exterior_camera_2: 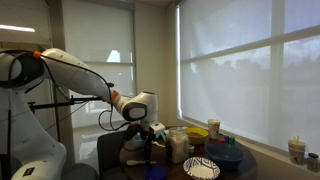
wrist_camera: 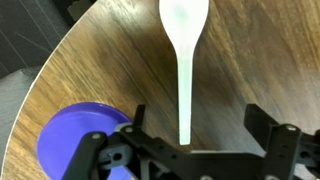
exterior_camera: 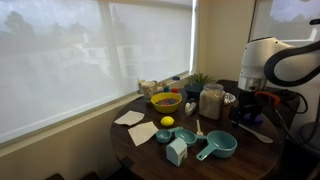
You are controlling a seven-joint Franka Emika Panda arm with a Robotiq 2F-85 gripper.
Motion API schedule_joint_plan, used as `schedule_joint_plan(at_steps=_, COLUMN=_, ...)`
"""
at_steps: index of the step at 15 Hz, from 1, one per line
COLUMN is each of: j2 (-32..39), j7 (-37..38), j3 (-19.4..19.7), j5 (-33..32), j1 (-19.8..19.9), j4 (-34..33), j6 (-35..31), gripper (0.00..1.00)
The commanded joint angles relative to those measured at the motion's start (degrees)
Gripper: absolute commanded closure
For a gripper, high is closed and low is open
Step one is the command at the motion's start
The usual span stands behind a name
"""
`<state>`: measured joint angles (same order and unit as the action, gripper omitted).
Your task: Put the white spoon in the clear container
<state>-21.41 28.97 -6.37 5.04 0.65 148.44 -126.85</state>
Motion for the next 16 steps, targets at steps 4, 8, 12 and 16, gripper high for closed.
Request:
schedule_joint_plan(at_steps=4, j2=3.0, j7=5.1, j3=-1.4, j5=0.7, j1=0.1, j4=-0.3, j6=-3.3, gripper=0.37)
schedule_joint_plan(at_steps=8, j2=2.9, j7=5.7, j3=-1.2, j5=1.0, j1=0.0, j4=-0.7, j6=-3.2, gripper=0.66)
schedule_joint_plan(at_steps=12, j2=2.7, j7=6.6, j3=-1.3, j5=0.8, j1=0.0, j4=-1.1, j6=-2.9, gripper=0.95)
schedule_joint_plan(at_steps=16, j2=1.1, j7=6.8, j3=-1.1, j5=1.0, j1=-0.2, j4=-1.8, j6=-1.3, gripper=0.97)
